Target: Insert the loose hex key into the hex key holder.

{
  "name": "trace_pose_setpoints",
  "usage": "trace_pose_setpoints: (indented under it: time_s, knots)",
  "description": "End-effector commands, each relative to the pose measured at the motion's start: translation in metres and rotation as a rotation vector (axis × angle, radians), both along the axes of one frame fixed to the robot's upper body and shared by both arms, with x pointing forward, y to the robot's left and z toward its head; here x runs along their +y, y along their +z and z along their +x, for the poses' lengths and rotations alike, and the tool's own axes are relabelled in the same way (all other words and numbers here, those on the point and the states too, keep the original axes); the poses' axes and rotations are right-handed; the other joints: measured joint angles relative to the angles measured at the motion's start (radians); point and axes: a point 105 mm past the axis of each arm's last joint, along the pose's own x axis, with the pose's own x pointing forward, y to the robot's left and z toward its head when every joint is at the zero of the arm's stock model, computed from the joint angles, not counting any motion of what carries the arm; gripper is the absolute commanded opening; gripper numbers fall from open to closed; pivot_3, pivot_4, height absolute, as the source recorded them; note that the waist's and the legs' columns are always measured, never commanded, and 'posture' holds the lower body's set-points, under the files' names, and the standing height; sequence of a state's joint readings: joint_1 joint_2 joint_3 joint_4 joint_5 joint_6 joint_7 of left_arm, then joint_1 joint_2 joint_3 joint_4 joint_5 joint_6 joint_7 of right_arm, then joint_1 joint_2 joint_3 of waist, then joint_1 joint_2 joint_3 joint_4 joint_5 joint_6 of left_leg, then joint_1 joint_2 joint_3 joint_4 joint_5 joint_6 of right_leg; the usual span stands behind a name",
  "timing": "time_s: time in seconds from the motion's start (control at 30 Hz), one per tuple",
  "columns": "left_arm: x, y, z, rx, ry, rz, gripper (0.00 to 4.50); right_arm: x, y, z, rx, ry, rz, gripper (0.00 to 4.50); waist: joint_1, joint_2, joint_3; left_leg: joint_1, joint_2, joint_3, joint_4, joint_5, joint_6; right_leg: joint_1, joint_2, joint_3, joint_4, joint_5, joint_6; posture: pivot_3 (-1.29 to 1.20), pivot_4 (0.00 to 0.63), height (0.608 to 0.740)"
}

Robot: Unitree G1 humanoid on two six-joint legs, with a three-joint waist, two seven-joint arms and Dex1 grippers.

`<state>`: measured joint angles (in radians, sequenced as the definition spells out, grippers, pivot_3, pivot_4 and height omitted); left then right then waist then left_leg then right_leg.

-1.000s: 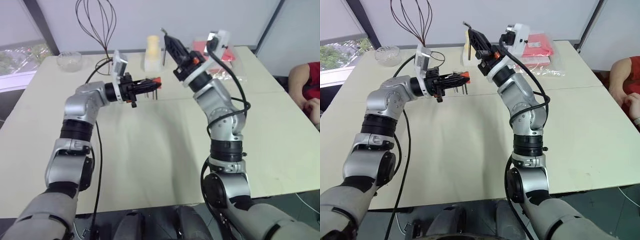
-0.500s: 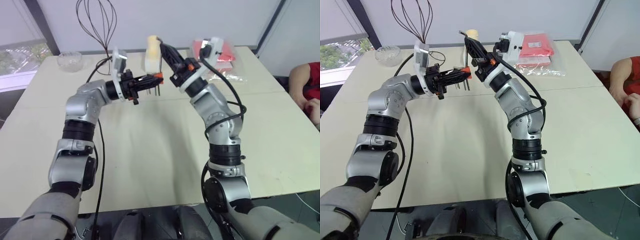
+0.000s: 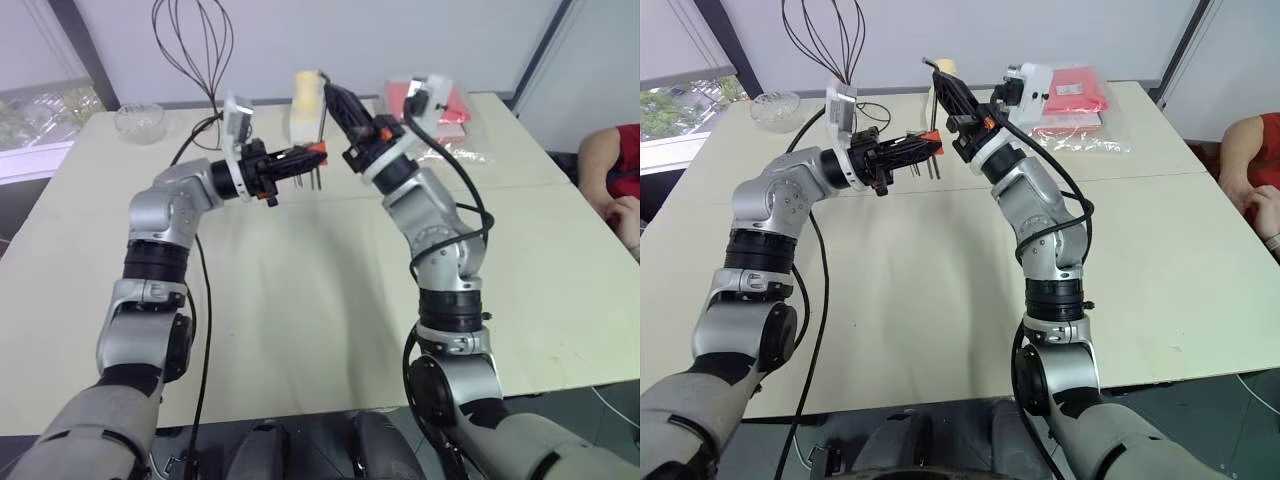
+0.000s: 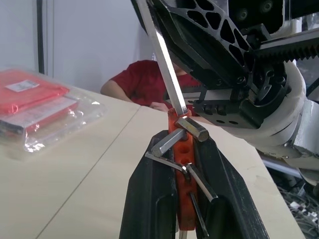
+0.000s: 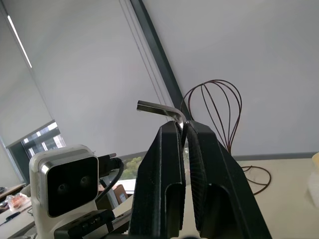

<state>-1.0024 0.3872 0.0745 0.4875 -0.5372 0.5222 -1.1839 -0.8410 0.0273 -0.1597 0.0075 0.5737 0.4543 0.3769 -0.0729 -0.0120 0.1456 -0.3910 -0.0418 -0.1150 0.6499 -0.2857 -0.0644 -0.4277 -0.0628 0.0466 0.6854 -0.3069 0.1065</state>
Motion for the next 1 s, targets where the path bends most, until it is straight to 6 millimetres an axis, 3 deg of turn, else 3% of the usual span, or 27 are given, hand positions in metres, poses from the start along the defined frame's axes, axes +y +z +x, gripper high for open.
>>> trace_pose_setpoints:
  time_s: [0.03,0.5,0.8,1.0]
  knots:
    - [0.007,0.026,-0.005,-0.079,0.004,-0.062,0.0,0.007,0.0,-0.006,-0.04,0.049,-0.045,0.08,0.0,0.0,0.0,0.0,0.0,0.0,0.0,0.0,0.0,0.0,0.0,0.0,0.0,0.0,0.0,0.0,0.15,0.74]
    - [0.001,0.012,-0.006,-0.12,0.004,0.035,0.0,0.022,-0.015,-0.012,-0.051,0.164,-0.144,0.08,0.001,0.0,0.0,0.0,0.0,0.0,0.0,0.0,0.0,0.0,0.0,0.0,0.0,0.0,0.0,0.0,0.15,0.74]
    - [0.003,-0.025,-0.012,-0.092,-0.023,0.164,0.0,0.011,0.001,-0.005,-0.057,0.115,-0.058,0.08,0.001,0.0,0.0,0.0,0.0,0.0,0.0,0.0,0.0,0.0,0.0,0.0,0.0,0.0,0.0,0.0,0.15,0.74]
    - [0.001,-0.023,-0.014,-0.079,-0.034,0.131,0.0,0.01,0.0,-0.005,-0.055,0.106,-0.056,0.08,0.001,0.0,0.0,0.0,0.0,0.0,0.0,0.0,0.0,0.0,0.0,0.0,0.0,0.0,0.0,0.0,0.15,0.74]
